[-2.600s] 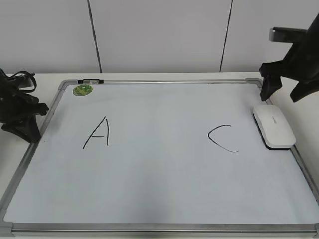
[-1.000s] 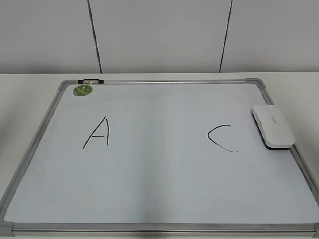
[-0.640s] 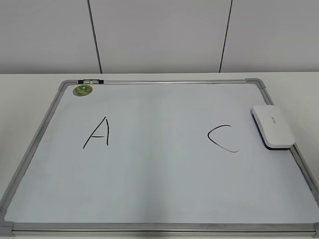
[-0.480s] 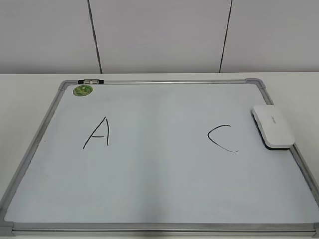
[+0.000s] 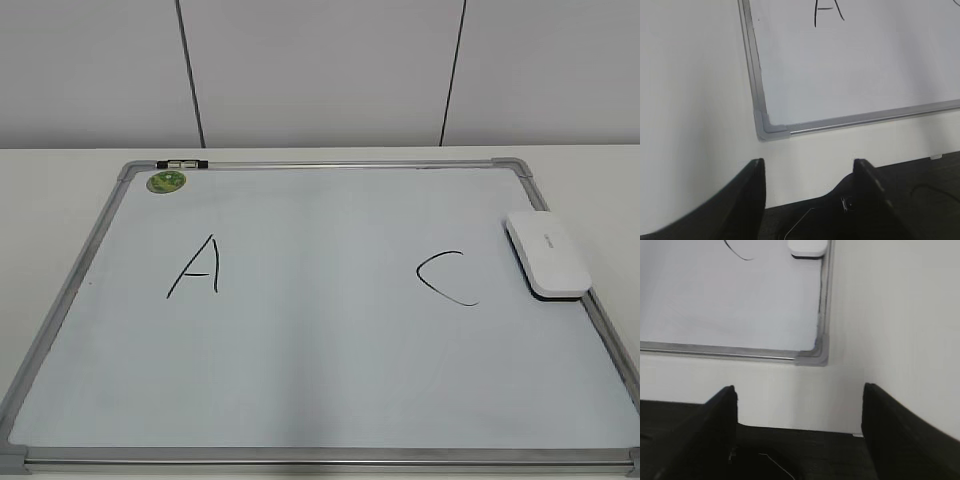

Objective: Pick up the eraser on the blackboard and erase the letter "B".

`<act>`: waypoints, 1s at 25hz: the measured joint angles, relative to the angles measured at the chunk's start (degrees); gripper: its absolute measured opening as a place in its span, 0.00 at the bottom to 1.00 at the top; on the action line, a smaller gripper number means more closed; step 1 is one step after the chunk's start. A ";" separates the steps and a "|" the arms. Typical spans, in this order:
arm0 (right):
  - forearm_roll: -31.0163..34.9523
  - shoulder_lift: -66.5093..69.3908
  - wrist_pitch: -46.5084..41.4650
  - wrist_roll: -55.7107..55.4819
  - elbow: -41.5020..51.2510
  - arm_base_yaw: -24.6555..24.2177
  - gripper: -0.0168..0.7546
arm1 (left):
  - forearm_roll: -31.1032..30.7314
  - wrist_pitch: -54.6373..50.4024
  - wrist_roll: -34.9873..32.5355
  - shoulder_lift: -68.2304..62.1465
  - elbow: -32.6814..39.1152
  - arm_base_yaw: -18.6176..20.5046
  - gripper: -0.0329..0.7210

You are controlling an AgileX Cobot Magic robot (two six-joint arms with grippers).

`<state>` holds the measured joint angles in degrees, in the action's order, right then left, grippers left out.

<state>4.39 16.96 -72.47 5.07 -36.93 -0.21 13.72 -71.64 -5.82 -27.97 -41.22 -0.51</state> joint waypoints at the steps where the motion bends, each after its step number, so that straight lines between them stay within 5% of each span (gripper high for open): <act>1: -1.10 -1.31 0.00 -0.64 1.34 0.00 0.79 | -0.36 -0.11 0.00 1.10 1.23 -0.13 0.55; 7: -3.59 -6.09 -0.22 -1.47 5.14 0.00 0.79 | -3.89 -0.37 0.12 5.26 8.56 -1.19 0.52; 25: -6.17 -6.38 7.04 -1.57 8.07 0.00 0.79 | -7.44 8.72 0.19 6.13 11.89 -1.41 0.52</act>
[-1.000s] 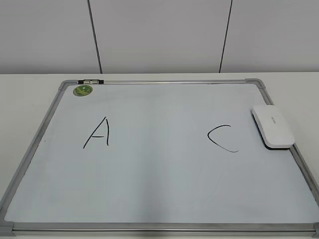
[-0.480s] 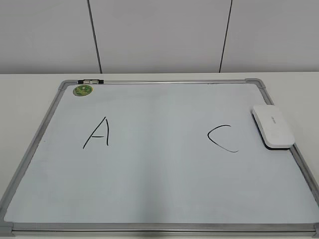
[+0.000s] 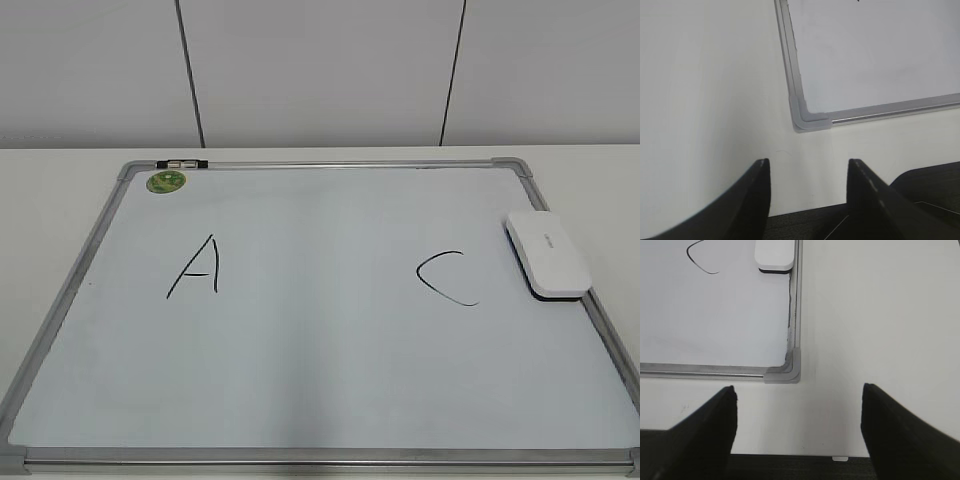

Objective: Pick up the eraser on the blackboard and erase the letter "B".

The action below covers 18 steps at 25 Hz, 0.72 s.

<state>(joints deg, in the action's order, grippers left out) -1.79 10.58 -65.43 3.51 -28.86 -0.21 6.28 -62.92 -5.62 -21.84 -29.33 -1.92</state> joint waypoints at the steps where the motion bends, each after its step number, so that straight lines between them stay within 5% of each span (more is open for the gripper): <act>1: -0.05 0.00 0.00 0.00 0.00 0.00 0.79 | 0.00 0.00 0.00 0.00 0.00 -0.10 0.52; 18: -0.05 0.00 0.00 0.00 0.00 0.00 0.79 | -0.10 0.00 0.13 0.00 0.00 -0.20 0.52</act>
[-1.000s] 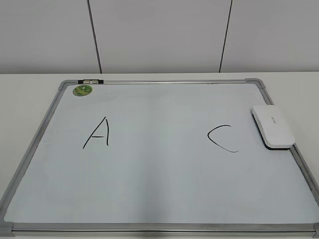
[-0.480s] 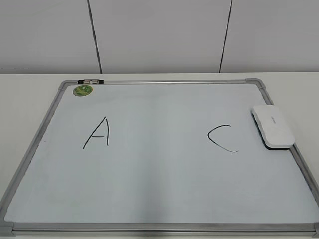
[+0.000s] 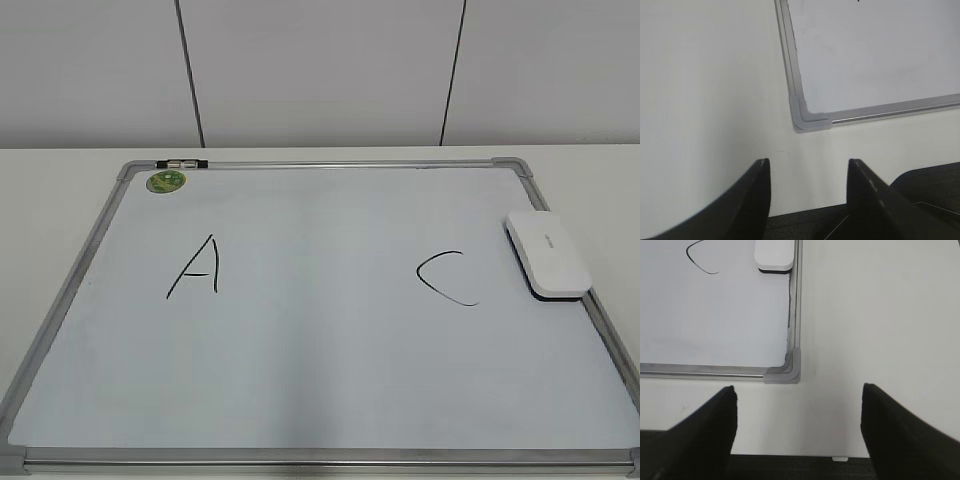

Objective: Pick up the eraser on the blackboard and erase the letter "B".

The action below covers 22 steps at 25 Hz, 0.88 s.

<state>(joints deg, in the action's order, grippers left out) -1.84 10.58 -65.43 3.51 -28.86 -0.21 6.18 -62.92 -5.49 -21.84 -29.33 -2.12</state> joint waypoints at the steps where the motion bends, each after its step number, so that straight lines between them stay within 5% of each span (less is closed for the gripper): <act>1: 0.00 0.00 0.00 0.00 0.00 0.00 0.79 | 0.00 0.00 0.00 0.00 0.00 0.00 0.52; 11: -0.09 -0.97 0.09 0.00 0.00 0.00 0.79 | 0.00 0.13 0.00 1.10 0.00 0.39 0.52; 22: -0.13 -11.39 0.09 0.00 0.00 0.00 0.79 | 0.00 0.24 0.00 16.62 0.00 2.79 0.52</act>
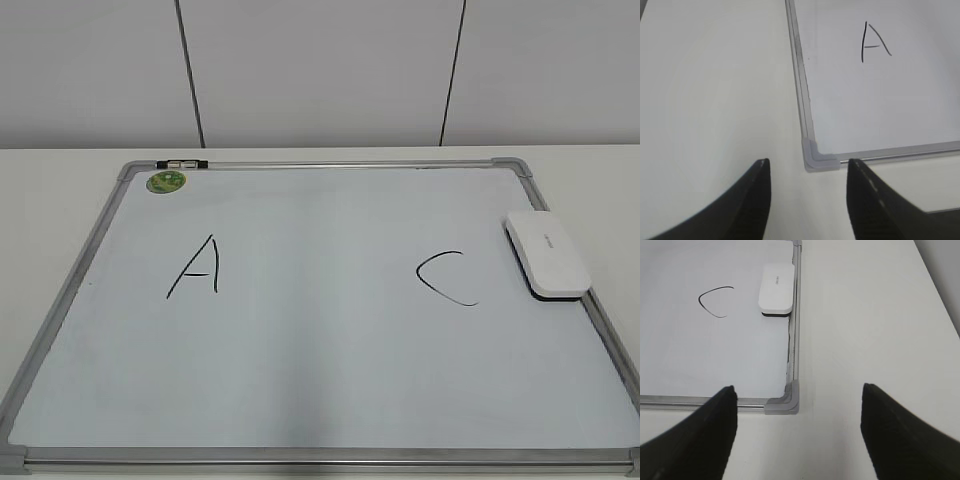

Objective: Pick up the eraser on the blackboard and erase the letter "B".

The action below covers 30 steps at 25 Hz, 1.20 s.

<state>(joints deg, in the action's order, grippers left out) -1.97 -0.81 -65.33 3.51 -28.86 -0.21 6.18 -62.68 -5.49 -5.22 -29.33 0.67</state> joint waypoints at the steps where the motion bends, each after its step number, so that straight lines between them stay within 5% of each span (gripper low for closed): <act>1: 0.00 -0.07 0.00 0.00 0.00 0.00 0.79 | 0.00 0.00 0.00 1.43 0.00 0.00 0.52; 30: -0.09 -0.21 0.00 0.00 0.00 0.00 0.79 | 0.00 -0.60 0.00 4.58 0.00 0.00 0.52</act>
<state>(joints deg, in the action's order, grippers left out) -2.06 -1.02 -65.33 3.51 -28.86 -0.21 6.18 -63.28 -5.49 -0.64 -29.33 0.67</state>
